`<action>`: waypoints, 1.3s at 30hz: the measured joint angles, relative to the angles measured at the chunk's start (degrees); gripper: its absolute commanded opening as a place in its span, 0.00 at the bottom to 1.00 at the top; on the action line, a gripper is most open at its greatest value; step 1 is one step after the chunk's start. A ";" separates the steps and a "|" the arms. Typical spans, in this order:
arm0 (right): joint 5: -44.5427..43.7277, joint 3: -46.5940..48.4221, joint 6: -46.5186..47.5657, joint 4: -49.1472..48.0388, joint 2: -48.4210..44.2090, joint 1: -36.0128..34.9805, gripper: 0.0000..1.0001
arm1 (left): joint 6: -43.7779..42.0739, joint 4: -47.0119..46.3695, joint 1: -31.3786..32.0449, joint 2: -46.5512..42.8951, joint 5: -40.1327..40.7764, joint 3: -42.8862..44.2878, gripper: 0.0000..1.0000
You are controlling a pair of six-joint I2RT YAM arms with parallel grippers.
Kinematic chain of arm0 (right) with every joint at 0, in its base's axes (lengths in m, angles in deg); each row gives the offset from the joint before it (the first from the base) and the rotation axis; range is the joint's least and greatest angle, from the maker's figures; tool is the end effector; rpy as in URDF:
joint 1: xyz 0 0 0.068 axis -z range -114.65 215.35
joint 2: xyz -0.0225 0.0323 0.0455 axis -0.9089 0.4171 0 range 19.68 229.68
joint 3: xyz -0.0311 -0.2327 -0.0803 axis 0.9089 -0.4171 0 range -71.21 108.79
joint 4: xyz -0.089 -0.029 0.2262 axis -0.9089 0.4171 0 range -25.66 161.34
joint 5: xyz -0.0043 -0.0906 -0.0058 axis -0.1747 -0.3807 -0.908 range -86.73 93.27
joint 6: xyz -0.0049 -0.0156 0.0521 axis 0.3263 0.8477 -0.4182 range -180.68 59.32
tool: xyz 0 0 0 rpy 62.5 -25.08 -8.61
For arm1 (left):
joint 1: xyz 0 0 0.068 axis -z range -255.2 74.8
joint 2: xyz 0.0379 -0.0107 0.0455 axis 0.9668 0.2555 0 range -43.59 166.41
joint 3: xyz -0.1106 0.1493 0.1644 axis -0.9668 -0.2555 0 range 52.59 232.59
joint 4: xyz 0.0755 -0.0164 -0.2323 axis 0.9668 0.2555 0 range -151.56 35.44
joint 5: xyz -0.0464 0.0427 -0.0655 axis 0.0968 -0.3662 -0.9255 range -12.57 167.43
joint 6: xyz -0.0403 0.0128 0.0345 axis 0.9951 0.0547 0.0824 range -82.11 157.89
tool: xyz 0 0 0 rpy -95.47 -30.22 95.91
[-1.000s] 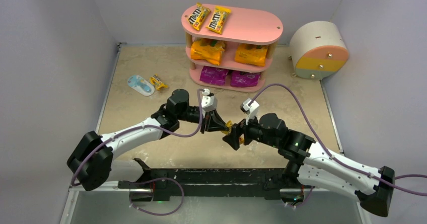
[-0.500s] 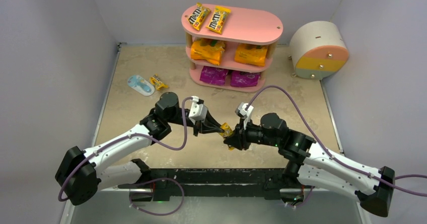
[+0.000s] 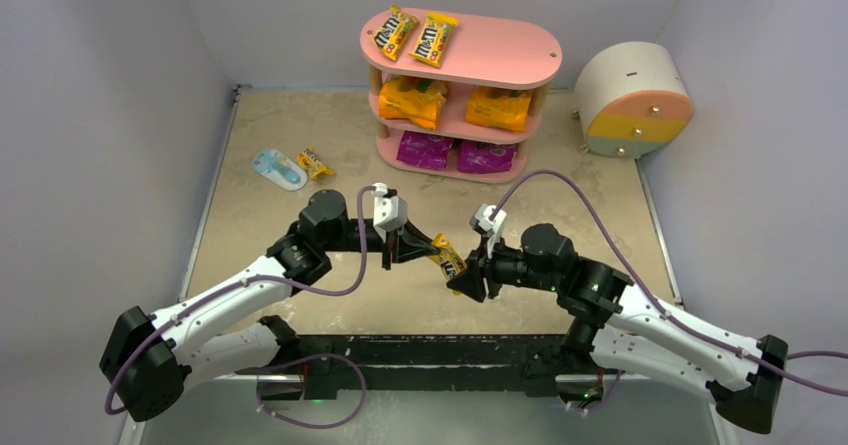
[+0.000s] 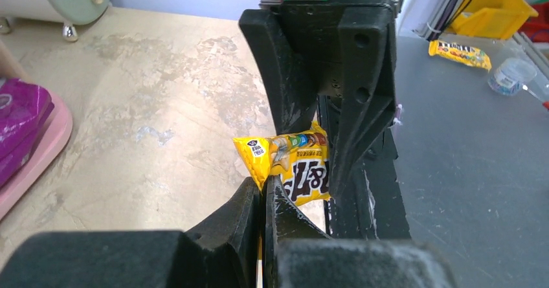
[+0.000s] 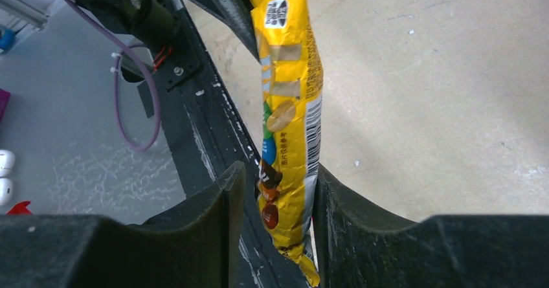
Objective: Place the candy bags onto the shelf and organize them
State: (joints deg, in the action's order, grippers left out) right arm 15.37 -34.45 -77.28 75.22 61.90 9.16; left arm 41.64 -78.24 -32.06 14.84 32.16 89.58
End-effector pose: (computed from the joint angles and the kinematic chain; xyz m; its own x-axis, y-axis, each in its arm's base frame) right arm 0.0940 0.1544 0.2809 -0.4141 -0.1162 -0.9028 -0.8411 0.4280 0.3307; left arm 0.1486 -0.1749 0.2811 -0.1257 0.0547 -0.9906 0.9917 0.0330 -0.1240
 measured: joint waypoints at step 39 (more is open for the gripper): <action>-30.91 22.53 -10.99 1.38 13.18 0.00 0.01 | 33.68 38.45 -0.35 -7.74 82.84 12.44 0.95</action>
State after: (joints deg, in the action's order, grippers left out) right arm -15.54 -11.92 -88.27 76.59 75.08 9.16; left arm 75.32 -39.80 -32.41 7.10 114.99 102.02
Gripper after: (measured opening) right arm 0.122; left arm 0.925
